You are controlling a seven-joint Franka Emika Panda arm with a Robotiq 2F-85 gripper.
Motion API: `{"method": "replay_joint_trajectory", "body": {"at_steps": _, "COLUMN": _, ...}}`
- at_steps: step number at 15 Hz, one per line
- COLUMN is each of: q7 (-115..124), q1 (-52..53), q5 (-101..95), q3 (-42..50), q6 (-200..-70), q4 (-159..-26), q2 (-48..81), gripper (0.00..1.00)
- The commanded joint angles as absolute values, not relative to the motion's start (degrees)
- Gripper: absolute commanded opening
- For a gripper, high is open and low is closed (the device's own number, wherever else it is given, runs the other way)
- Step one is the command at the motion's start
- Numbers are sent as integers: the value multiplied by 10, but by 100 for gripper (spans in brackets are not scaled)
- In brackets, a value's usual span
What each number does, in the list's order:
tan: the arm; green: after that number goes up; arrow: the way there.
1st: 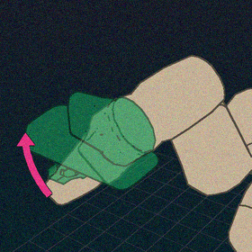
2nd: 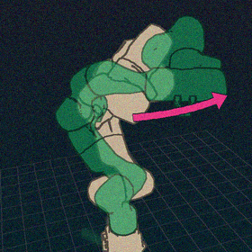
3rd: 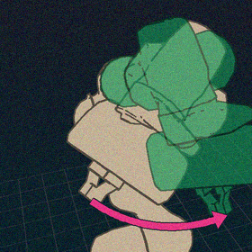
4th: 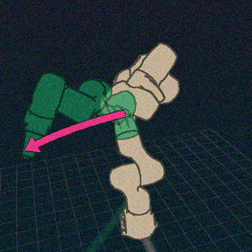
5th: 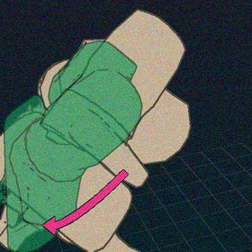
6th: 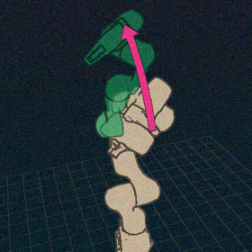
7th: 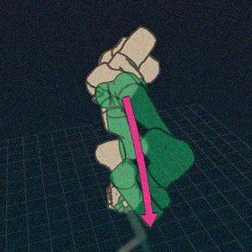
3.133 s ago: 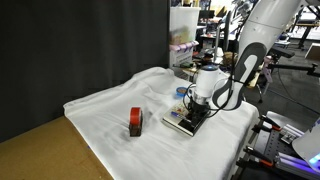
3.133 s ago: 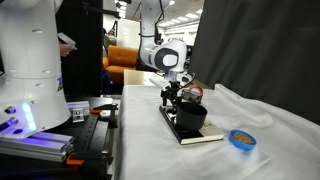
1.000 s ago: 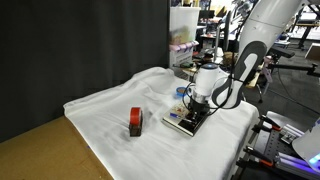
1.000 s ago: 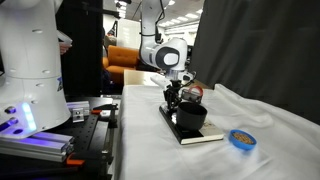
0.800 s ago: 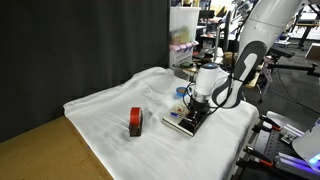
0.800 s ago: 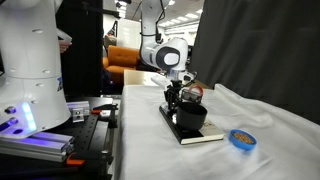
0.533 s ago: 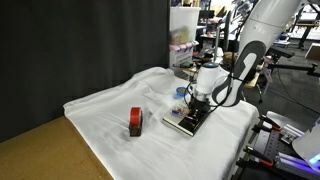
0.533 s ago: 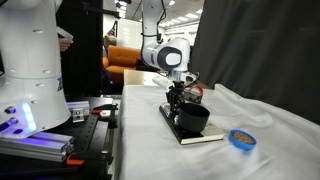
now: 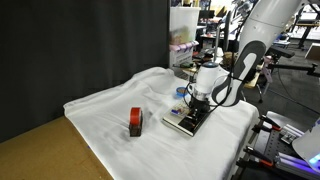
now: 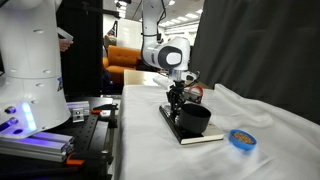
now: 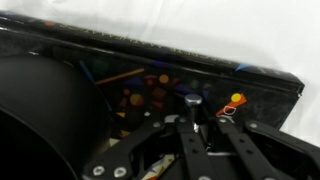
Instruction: Pick up the pen from on top of the book and put it in the black cup.
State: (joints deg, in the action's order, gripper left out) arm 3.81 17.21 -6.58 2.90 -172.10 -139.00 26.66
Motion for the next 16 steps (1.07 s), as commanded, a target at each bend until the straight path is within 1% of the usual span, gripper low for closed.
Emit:
{"method": "replay_joint_trajectory", "body": {"at_steps": 1, "q7": 43, "q1": 177, "q5": -74, "q3": 29, "q6": -1724, "q4": -1392, "q2": 258, "gripper": 4}}
{"method": "replay_joint_trajectory", "body": {"at_steps": 10, "q7": 39, "q1": 185, "q5": -89, "q3": 39, "q6": -1720, "q4": -1349, "q2": 266, "gripper": 4}}
{"method": "replay_joint_trajectory", "body": {"at_steps": 16, "q7": 42, "q1": 191, "q5": -109, "q3": 63, "q6": -1720, "q4": -1329, "q2": 270, "gripper": 4}}
